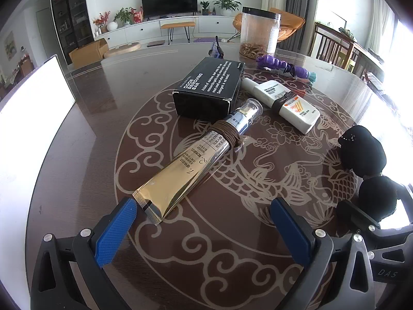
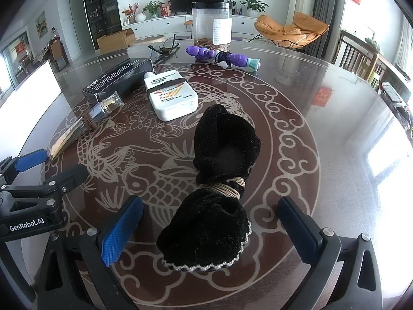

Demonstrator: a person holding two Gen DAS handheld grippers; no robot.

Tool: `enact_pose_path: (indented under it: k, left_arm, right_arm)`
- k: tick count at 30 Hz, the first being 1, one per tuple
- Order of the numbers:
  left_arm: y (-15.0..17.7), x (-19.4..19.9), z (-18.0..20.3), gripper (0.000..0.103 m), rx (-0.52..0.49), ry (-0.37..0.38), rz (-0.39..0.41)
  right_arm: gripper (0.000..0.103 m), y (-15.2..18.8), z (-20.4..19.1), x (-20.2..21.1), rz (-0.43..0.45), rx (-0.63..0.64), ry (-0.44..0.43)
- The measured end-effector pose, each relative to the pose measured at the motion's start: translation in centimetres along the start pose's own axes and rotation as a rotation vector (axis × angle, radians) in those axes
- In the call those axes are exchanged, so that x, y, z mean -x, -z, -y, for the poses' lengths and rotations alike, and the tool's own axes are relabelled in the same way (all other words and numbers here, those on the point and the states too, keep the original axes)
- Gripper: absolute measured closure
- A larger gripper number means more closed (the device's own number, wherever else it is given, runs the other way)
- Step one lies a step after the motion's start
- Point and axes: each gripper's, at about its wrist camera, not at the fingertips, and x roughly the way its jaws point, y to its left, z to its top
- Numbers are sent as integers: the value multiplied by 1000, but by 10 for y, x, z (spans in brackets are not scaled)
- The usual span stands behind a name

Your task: Organize objects

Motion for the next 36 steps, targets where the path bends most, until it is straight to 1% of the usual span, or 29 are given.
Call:
enact_pose_path:
  k: [3, 4, 5, 6, 8, 9, 11, 13, 14, 16, 17, 19, 36]
  left_arm:
    - [3, -3, -1, 0, 0, 0, 0]
    - [-1, 0, 0, 0, 0, 0, 0]
    - [3, -3, -1, 0, 0, 0, 0]
    - [-1, 0, 0, 0, 0, 0, 0]
    - [2, -3, -1, 0, 0, 0, 0]
    - [-1, -1, 0, 0, 0, 0, 0]
    - [2, -3, -1, 0, 0, 0, -1]
    - [-2, 0, 0, 0, 0, 0, -1]
    - [2, -3, -1, 0, 0, 0, -1]
    - [-2, -1, 0, 0, 0, 0, -1]
    - [1, -3, -1, 0, 0, 0, -1]
    - [-3, -1, 0, 0, 0, 0, -1]
    - [-3, -2, 0, 0, 0, 0, -1]
  right_arm:
    - [0, 0, 0, 1, 0, 0, 0]
    - [0, 0, 0, 1, 0, 0, 0]
    - [0, 0, 0, 1, 0, 0, 0]
    - [0, 1, 0, 1, 0, 0, 0]
    - [0, 1, 0, 0, 0, 0, 0]
    - [0, 1, 0, 1, 0, 0, 0]
    - [0, 1, 0, 2, 0, 0, 0]
    - [0, 1, 0, 2, 0, 0, 0]
    - [0, 1, 0, 2, 0, 0, 0]
    - [0, 1, 0, 2, 0, 0, 0]
    - [0, 1, 0, 2, 0, 0, 0]
    - [0, 1, 0, 2, 0, 0, 0]
    - [0, 1, 0, 2, 1, 0, 1]
